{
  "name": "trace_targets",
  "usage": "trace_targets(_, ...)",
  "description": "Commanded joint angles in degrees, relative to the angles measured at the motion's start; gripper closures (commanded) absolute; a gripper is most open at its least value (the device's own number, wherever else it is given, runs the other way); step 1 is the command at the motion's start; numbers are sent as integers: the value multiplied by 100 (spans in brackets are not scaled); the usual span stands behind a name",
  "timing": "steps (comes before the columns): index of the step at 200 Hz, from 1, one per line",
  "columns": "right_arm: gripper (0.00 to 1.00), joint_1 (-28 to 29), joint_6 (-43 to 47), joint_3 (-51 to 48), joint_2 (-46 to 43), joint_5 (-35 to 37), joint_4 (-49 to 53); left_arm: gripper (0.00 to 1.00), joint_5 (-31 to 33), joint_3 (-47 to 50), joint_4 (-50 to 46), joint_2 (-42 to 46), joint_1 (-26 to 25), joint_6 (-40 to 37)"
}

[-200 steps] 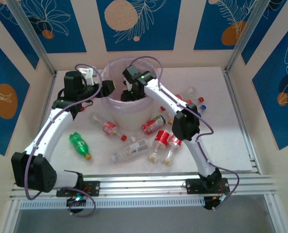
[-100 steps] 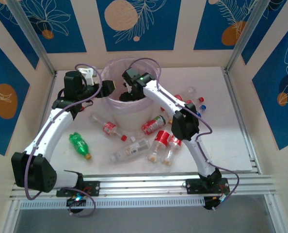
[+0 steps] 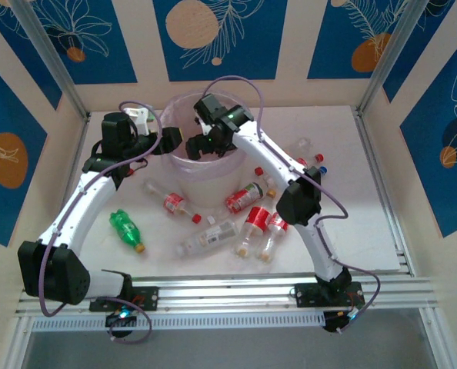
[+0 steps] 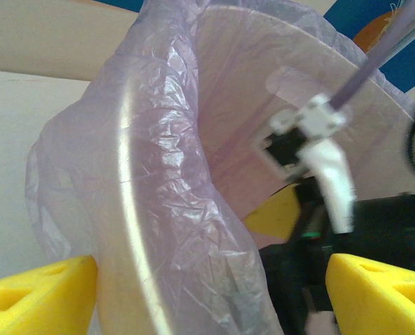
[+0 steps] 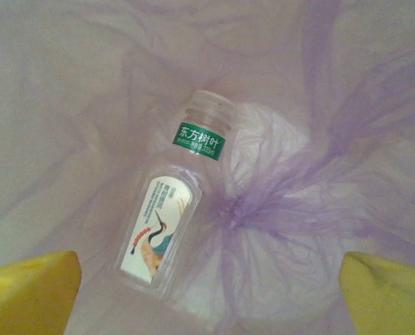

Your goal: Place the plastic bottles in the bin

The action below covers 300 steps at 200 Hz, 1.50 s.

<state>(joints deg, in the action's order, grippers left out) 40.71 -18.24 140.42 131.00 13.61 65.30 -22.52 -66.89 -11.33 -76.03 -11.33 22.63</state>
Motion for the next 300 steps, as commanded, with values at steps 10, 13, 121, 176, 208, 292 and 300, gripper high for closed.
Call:
trace_targets(10,4,7,111,156,-995,201,186,16,-97,210,-462,-100,-49,-228)
trace_targets(13,4,7,110,160,-1051,208,187,16,-95,204,-466,-100,-53,-226)
trace_targets(121,5,-1032,-526,-2133,-4143,1108,238,16,-69,208,-496,-190,-54,-261)
trace_targets(176,6,-3058,-1206,-5372,-5609,364,-406,16,-94,202,-504,-180,-53,-233)
trace_targets(208,8,-3778,-1237,-6661,-5532,-346,-1100,16,-102,206,-507,-184,-54,-198)
trace_targets(292,21,-4097,-1295,-7422,-3849,-664,-2334,16,-53,209,-519,-139,-53,-233)
trace_targets(300,21,-4105,-1318,-7447,-3750,-625,-2390,16,-46,210,-532,-124,-55,-242)
